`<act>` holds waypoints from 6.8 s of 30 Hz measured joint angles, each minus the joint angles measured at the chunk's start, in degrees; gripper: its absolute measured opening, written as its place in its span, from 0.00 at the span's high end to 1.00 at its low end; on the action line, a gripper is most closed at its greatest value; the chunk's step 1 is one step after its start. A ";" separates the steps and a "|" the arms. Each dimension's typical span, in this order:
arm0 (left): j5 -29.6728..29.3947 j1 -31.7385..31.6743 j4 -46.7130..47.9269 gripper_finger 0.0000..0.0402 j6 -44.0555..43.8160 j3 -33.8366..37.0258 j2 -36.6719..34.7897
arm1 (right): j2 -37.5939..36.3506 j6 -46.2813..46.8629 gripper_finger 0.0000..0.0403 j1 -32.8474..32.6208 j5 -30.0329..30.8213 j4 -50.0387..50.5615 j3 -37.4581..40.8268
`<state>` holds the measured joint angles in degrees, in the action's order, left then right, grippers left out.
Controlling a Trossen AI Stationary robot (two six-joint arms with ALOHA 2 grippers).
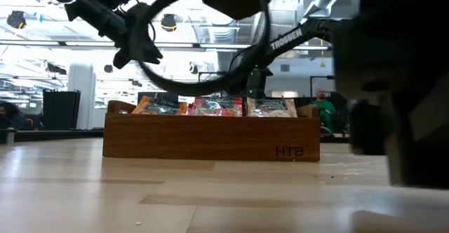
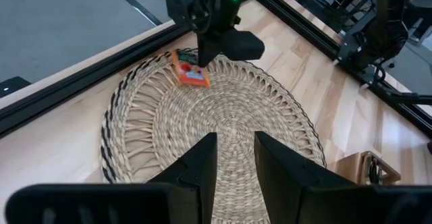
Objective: Pick & Place Tea
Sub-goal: Put the orange tea bag into the left section of the wooden organizer
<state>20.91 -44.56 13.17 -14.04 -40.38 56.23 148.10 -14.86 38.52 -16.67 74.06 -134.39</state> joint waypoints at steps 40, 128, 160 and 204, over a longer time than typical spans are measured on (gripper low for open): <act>-0.13 0.02 0.00 0.78 -0.64 0.00 0.02 | -6.46 13.49 1.00 0.18 3.13 -4.89 -0.54; 3.04 0.44 0.00 0.78 -0.75 0.02 0.02 | -2.50 24.53 0.90 4.38 -2.05 0.46 5.27; 4.78 0.44 -0.02 0.78 -0.84 0.02 0.02 | -9.21 18.94 1.00 0.74 11.61 7.95 -0.45; 3.63 22.18 -35.23 0.78 -16.89 0.02 14.61 | -26.61 7.29 1.00 -25.39 -2.77 8.81 -0.52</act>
<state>24.54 -22.38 -22.06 -30.92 -40.36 70.84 121.49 -7.57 13.13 -19.44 82.87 -134.91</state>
